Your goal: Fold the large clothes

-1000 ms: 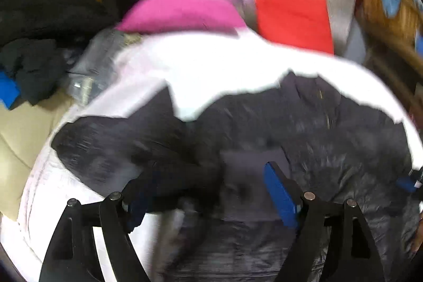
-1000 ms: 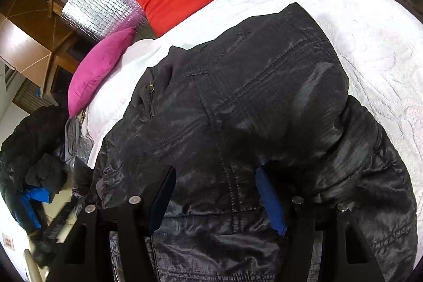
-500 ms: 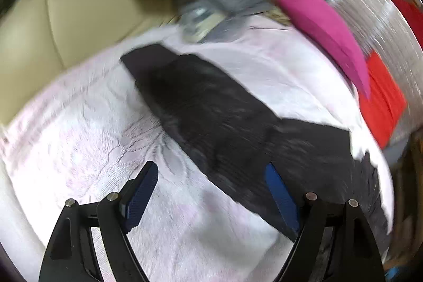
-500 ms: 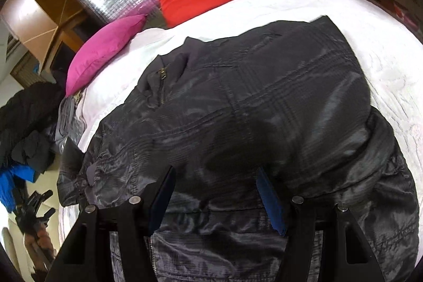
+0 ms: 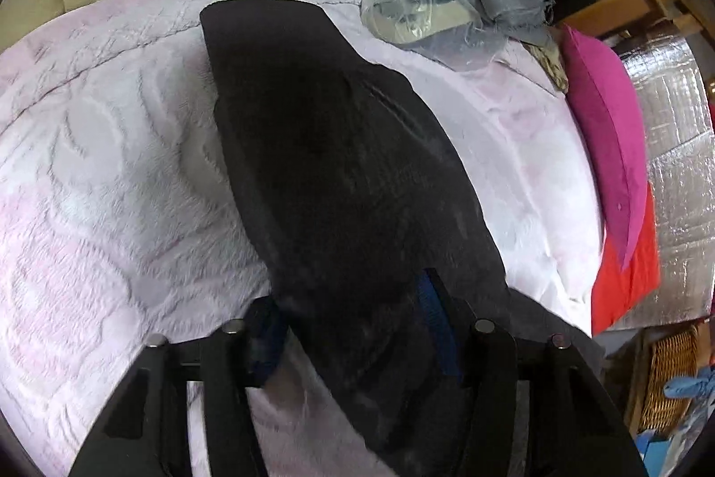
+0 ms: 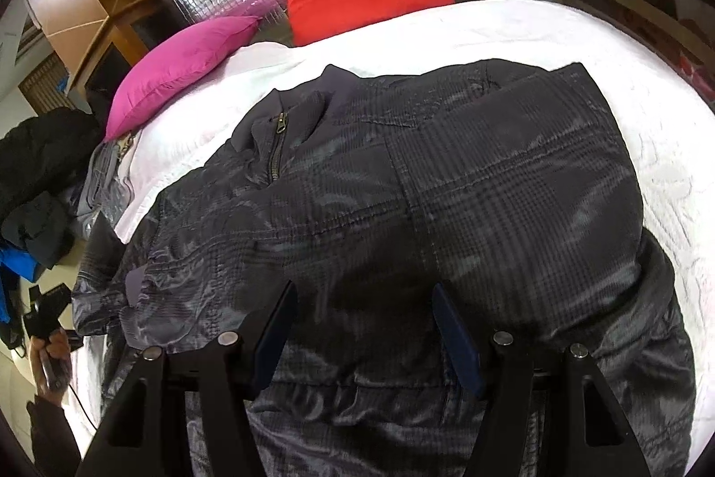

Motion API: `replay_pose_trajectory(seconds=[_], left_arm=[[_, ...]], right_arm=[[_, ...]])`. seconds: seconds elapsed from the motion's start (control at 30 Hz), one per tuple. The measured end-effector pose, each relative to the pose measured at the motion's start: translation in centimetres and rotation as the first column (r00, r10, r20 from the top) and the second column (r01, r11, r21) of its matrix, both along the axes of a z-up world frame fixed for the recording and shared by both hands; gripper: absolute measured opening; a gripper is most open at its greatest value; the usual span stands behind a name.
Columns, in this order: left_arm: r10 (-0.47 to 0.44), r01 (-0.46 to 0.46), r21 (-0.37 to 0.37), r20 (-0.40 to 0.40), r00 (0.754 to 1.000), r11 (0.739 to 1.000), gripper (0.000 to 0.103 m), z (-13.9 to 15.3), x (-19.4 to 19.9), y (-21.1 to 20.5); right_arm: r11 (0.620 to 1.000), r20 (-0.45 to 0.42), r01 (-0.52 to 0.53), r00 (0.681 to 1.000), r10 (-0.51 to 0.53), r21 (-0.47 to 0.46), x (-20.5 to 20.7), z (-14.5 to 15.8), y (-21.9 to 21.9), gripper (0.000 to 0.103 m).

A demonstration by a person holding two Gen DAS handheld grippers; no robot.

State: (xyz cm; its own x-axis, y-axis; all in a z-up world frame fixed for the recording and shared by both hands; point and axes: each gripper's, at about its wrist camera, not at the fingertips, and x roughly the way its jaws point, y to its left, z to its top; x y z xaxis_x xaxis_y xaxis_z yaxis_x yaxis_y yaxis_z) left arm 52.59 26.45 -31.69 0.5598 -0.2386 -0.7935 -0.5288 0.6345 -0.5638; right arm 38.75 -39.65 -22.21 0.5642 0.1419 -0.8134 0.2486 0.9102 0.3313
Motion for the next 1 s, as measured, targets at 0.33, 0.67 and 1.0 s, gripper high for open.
replay_pose_trajectory(seconds=[0.33, 0.67, 1.0], left_arm=[[-0.084, 0.035, 0.291, 0.156, 0.984, 0.956, 0.007, 7.4, -0.5, -4.2], [-0.615, 0.348, 0.608, 0.308, 0.725, 0.714, 0.007, 18.2, -8.6, -26.4], [-0.936, 0.710, 0.649, 0.013, 0.352, 0.275, 0.027, 10.1, -15.6, -46.7]], right_arm=[[1.000, 0.020, 0.017, 1.000, -0.017, -0.016, 0.0, 0.3, -0.7, 0.067], [0.991, 0.068, 0.113, 0.991, -0.118, 0.072, -2.3, 2.0, -4.0, 0.067], [0.943, 0.098, 0.247, 0.957, -0.273, 0.222, -4.6, 3.0, -10.3, 0.067]])
